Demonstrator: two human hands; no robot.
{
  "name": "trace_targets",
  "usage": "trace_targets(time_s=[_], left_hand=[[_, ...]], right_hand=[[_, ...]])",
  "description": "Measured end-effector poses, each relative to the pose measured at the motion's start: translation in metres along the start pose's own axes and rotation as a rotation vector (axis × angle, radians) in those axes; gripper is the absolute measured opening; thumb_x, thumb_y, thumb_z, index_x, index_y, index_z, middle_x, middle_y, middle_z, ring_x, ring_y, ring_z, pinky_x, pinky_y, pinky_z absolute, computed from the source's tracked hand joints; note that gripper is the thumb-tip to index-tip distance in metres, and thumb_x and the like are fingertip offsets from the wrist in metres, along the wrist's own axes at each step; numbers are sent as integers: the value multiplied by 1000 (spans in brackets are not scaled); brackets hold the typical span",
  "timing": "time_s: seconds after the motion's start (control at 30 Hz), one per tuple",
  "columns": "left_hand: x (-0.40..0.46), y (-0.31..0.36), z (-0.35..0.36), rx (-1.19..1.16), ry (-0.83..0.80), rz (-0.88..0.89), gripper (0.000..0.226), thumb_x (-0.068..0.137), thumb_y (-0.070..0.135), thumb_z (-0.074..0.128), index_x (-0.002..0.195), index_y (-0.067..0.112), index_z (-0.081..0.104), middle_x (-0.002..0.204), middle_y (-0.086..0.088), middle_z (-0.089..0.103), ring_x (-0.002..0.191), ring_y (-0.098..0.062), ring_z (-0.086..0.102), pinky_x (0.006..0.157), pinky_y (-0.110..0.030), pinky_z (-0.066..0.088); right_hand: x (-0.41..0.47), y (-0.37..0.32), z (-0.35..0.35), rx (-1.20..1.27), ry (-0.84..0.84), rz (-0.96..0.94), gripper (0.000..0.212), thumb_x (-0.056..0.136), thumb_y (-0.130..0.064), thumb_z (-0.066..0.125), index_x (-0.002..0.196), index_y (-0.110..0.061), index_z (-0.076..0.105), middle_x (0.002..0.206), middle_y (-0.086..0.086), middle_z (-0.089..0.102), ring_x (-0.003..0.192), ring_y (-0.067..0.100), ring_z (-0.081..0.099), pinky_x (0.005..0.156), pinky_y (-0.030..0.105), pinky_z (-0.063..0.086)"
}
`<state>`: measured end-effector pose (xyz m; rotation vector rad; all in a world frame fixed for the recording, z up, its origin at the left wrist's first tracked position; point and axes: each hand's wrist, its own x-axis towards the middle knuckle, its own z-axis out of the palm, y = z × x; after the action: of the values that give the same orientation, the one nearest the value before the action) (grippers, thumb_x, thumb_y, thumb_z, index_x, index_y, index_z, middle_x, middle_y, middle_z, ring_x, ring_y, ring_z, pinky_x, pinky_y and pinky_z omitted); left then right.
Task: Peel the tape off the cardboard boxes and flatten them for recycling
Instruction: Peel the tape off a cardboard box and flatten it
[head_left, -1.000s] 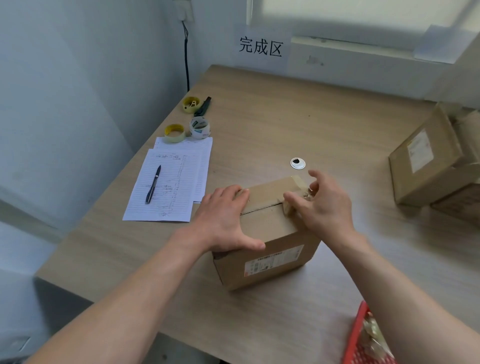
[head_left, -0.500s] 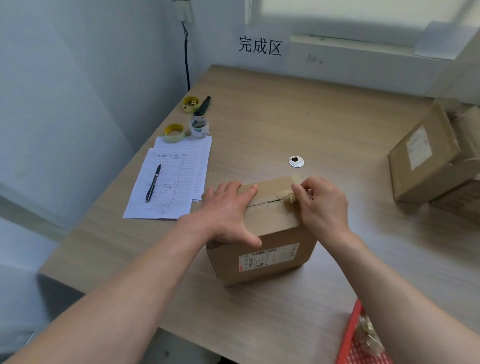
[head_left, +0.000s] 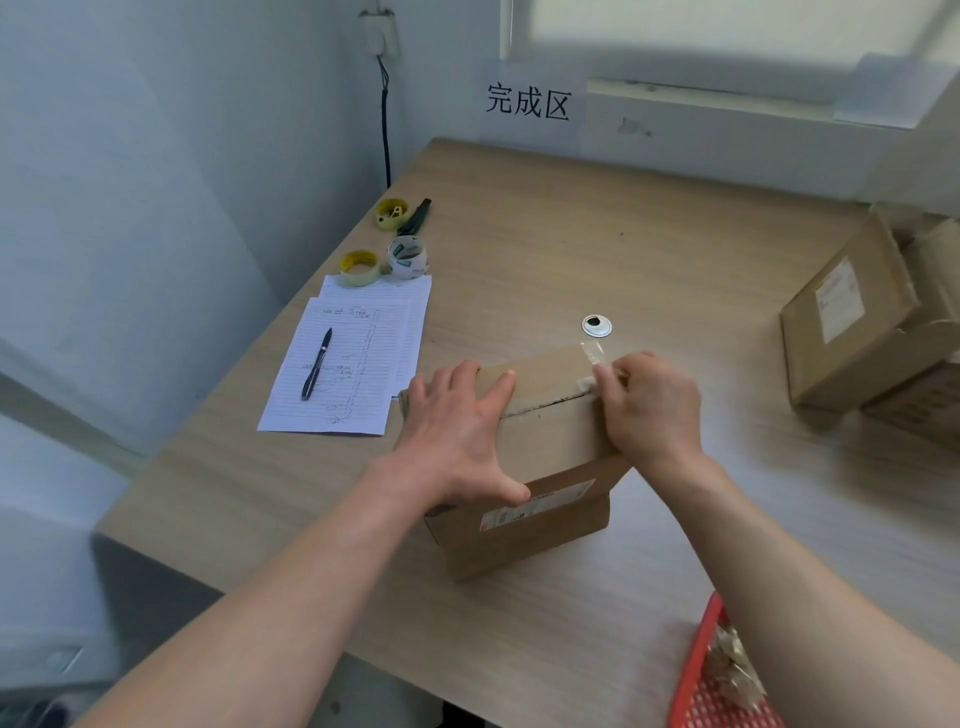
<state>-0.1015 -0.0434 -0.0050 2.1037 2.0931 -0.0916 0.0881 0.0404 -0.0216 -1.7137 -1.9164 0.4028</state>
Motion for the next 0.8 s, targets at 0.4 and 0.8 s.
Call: trace_targets(time_s=[0.4,0.8], left_hand=[[-12,-8,5,59,-48,49,128,53,74,72,153,37,2,156,-9,10,144,-30,12,118,-52,11],[-22,6,51,64,-77,18,129,53,72,72,154,37,0,158,-12,5,146,-31,6,117,-56,3]], right_hand=[[-20,5,-6,458,-147,327,62,91,-61,57,128,-11,57,109,6,64,105,26,58,91,34,42],[-50,46,24,444,36,433,21,95,-22,62,78,-10,65,76,-2,63,80,20,57,69,28,34]])
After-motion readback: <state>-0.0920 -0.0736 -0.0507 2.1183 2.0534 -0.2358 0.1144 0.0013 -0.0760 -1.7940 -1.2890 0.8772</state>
